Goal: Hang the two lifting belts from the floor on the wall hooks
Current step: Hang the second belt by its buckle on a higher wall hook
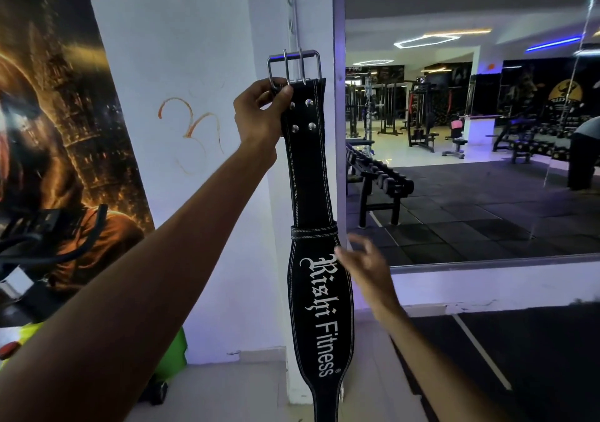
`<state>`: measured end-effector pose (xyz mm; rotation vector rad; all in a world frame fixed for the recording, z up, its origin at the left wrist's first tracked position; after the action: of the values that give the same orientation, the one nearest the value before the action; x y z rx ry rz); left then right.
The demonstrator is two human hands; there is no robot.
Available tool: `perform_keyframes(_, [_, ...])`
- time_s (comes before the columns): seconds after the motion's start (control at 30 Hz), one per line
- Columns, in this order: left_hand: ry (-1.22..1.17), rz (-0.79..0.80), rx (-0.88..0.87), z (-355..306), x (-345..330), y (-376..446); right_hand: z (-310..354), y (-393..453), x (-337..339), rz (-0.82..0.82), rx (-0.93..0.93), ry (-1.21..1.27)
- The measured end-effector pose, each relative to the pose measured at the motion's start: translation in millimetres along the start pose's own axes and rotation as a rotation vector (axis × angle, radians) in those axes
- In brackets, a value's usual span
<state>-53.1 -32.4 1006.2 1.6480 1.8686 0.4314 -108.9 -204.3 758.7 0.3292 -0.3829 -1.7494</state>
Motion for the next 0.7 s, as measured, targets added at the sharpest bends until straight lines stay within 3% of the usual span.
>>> perform_keyframes(0.13, [-0.009, 0.004, 0.009, 5, -1, -2, 93, 52, -3, -0.149, 0.341, -0.029])
perform_keyframes(0.23, [-0.006, 0.005, -0.005, 11, -3, -7, 154, 81, -11, -0.096, 0.493, -0.089])
perform_keyframes(0.4, [-0.028, 0.018, -0.029, 6, -4, -12, 202, 112, -31, 0.0, 0.487, -0.135])
perform_keyframes(0.6, [-0.044, 0.007, -0.009, -1, 1, -22, 223, 120, -39, -0.067, 0.47, 0.057])
perform_keyframes(0.7, [0.03, 0.116, 0.013, 19, 12, -43, 225, 120, -43, -0.119, 0.46, 0.107])
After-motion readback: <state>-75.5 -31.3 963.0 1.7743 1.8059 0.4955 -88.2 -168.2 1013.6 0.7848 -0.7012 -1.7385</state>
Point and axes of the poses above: each hand's wrist, its own y-axis towards the middle knuckle, its own x-axis out of the back of the hand, z = x × y, the point moved 1 cm from there along y, towards the middle knuckle, and after that the axes turned 4 degrees about x, right-handed, at the moved point
